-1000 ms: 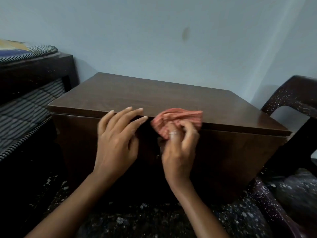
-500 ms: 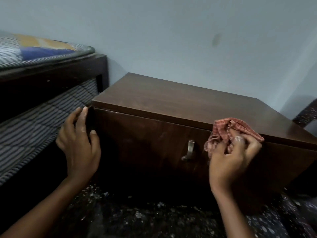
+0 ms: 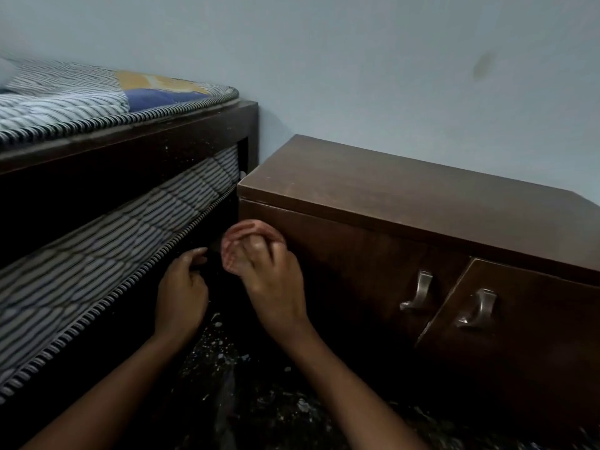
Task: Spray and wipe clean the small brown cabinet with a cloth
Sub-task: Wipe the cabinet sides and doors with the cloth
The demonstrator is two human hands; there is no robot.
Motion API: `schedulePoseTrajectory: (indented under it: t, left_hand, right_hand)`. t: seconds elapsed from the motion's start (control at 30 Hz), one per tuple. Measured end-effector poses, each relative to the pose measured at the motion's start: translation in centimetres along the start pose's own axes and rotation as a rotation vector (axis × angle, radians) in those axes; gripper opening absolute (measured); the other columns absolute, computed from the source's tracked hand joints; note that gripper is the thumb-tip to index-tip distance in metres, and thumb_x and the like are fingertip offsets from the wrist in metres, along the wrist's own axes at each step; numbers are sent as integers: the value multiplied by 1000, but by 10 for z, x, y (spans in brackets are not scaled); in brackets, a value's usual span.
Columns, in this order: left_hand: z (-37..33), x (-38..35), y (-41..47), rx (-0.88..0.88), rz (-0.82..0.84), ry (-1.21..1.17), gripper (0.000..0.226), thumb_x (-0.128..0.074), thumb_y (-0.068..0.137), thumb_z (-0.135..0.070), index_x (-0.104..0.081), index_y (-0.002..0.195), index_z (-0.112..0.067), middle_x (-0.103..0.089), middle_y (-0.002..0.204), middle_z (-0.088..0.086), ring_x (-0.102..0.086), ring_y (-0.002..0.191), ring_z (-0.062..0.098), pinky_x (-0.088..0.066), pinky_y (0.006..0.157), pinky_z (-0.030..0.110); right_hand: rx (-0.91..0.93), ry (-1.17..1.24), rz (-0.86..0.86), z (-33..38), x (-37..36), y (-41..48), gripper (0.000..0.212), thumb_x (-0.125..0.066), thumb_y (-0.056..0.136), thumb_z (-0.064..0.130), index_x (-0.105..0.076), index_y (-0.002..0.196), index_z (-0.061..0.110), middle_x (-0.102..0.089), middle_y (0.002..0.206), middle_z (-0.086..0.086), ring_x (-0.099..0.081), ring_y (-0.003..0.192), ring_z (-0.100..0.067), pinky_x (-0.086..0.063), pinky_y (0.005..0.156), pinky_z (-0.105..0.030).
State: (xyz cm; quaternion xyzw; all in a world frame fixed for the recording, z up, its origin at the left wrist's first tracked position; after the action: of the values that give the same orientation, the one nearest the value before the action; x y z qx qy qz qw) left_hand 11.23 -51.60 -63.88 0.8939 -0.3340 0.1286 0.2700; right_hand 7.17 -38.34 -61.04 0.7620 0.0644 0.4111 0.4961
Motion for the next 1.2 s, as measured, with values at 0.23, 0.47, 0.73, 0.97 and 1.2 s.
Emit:
schedulePoseTrajectory:
  t: [0.23,0.47,0.73,0.97,1.2]
  left_hand:
    - [45,-11,-6,-107,542,451,46,-52,86,-9,-52,130,-24,-56,127,1,-49,120,20,-41,102,36]
    - [62,-7,-36,39,1133,617,36,-42,92,-3,-54,126,-9,-58,129,5,-55,118,17,-40,97,21]
    - [70,-16,-49,80,1300,682,33,-44,92,-2,-57,123,-2,-60,126,12,-58,109,19,-42,80,14]
    - [76,-20,-51,65,1296,682,31,-46,91,-1,-61,118,-4,-62,123,12,-63,103,13,-44,80,19]
    - [82,-40,-66,-77,1433,860,32,-44,95,-9,-54,124,-2,-58,100,10,-47,60,3,-39,53,12]
  right_hand:
    - [-808,77,-239,-74,39,-88,38,-49,88,8,-52,125,16,-42,124,-11,-46,109,-30,-42,89,-37]
    - [-238,155,123,21,-32,-54,50,-54,78,18,-53,127,21,-41,122,-7,-41,84,-25,-50,60,-30]
    - [-34,5,336,-16,-43,-123,52,-46,78,21,-46,130,25,-42,119,-3,-47,85,-26,-48,60,-32]
    - [-778,-55,343,-113,22,-224,88,-81,43,-10,-45,119,15,-40,119,-23,-43,95,-40,-53,63,-45]
    - [-52,30,509,-35,-42,-197,51,-62,78,23,-47,126,27,-46,122,-3,-60,89,-25,-54,70,-30]
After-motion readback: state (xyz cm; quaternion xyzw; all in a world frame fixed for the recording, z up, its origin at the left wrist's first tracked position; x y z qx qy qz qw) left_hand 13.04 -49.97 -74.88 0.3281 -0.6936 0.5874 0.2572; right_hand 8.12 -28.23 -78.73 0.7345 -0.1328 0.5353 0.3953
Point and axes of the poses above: each hand's wrist, its own y-axis towards the middle knuckle, its own x-axis out of the back of the hand, z = x × y, the point moved 3 cm from there along y, towards the middle knuckle
